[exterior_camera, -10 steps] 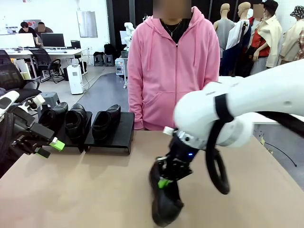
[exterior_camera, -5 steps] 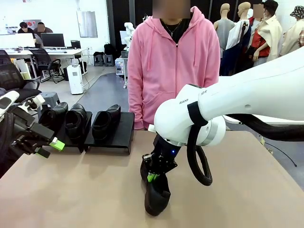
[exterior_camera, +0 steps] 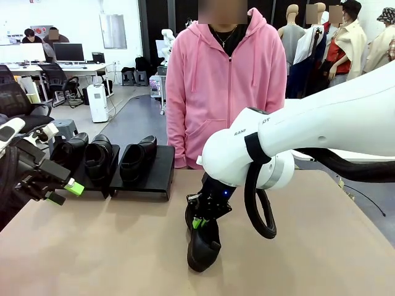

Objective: Organize the shoes by placing them on the stand.
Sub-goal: Pick up one Shoe and place it in the middle of the table.

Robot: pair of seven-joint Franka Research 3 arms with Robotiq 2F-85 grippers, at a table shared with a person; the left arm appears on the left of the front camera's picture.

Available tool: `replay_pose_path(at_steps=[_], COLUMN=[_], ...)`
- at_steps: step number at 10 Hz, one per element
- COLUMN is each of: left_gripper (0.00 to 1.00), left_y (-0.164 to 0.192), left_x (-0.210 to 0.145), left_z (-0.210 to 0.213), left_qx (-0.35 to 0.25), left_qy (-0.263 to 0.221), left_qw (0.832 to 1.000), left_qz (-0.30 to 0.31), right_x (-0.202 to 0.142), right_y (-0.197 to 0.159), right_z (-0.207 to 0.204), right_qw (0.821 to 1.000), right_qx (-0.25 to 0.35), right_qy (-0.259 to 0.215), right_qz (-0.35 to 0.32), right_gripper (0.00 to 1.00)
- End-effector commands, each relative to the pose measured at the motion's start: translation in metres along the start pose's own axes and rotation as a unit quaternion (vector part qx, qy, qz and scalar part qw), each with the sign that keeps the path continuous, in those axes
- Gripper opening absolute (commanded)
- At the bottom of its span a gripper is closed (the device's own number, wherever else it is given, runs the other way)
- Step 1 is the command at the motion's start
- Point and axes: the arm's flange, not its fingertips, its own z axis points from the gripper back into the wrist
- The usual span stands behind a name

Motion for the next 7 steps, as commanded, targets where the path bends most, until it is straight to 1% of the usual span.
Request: replay_pose_path(at_steps=[1, 2, 3, 4, 5, 6, 7], left_gripper=[1.00, 1.00, 1.00, 1.00, 1.00, 1.00, 1.00], left_y=[0.001, 0.001, 0.001, 0.001, 0.001, 0.001, 0.001], left_x=[0.000, 0.000, 0.000, 0.000, 0.000, 0.000, 0.000], left_z=[-0.001, -0.001, -0.001, -0.001, -0.001, -0.001, -0.001], left_qx=[-0.015, -0.015, -0.015, -0.015, -0.015, -0.015, -0.015], left_qy=[-0.006, -0.006, -0.006, -0.006, -0.006, -0.006, -0.006], left_qw=[1.000, 1.000, 1.000, 1.000, 1.000, 1.000, 1.000], left_qz=[-0.009, -0.009, -0.009, -0.009, -0.009, -0.009, -0.009], right_x=[-0.005, -0.008, -0.014, -0.023, -0.033, -0.044, -0.059], right_y=[-0.003, -0.008, -0.019, -0.039, -0.071, -0.112, -0.161], right_z=[0.011, 0.021, 0.049, 0.085, 0.123, 0.157, 0.188], right_qw=[1.000, 0.999, 0.996, 0.995, 0.994, 0.993, 0.990], right_qx=[0.023, 0.043, 0.076, 0.093, 0.089, 0.094, 0.112], right_qy=[0.001, 0.022, 0.032, 0.022, 0.039, 0.051, 0.061], right_qz=[0.006, 0.015, 0.029, 0.038, 0.057, 0.058, 0.065], right_gripper=[1.00, 1.00, 1.00, 1.00, 1.00, 1.00, 1.00])
